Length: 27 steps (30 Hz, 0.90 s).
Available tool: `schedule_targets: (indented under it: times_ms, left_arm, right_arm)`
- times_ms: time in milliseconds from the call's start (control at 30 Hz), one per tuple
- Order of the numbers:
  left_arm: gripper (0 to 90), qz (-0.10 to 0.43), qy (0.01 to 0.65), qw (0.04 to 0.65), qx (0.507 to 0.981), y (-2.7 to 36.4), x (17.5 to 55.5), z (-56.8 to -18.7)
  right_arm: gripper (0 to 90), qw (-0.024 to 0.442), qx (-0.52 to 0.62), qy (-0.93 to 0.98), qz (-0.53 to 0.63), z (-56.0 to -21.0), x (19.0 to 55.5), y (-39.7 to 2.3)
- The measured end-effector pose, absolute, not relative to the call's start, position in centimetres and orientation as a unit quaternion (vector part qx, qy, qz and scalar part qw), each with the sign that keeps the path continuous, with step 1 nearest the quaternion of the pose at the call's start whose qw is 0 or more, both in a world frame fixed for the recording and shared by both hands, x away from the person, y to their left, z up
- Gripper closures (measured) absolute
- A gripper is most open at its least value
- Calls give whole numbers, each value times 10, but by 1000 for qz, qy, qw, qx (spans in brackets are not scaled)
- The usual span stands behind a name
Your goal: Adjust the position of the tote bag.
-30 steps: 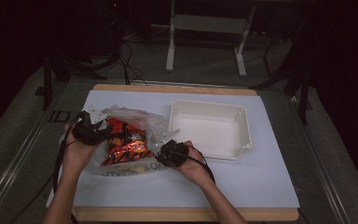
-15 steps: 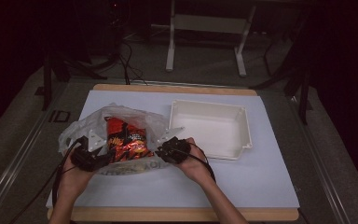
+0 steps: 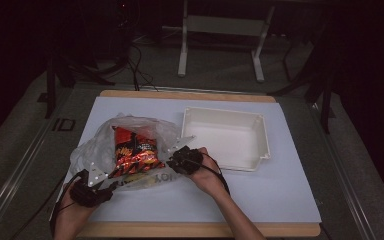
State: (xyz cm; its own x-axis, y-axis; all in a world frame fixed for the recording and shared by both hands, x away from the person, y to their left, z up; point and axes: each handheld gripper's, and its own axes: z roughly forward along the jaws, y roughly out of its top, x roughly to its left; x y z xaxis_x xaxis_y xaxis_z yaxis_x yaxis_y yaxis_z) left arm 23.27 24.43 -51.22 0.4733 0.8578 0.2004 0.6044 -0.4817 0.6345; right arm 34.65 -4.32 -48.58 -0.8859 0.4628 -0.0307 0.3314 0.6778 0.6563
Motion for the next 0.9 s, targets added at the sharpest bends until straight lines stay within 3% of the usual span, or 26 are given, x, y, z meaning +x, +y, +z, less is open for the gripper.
schedule_targets:
  times_ms: [167,400,700,767,900]
  left_arm:
    - [818,248,453,242,821,255,234,-516]
    - [890,260,483,235,802,275,237,-518]
    - [900,284,539,200,767,298,245,-519]
    - [895,279,542,217,762,300,243,-517]
    - [731,282,487,297,771,293,231,-505]
  right_arm:
    - [824,97,215,917,323,-492,345,-43]
    - [843,92,213,922,311,-501,344,-43]
    - [844,82,220,922,309,-507,345,-47]
    - [842,80,220,921,310,-508,344,-48]
    - [834,78,215,921,315,-507,343,-47]
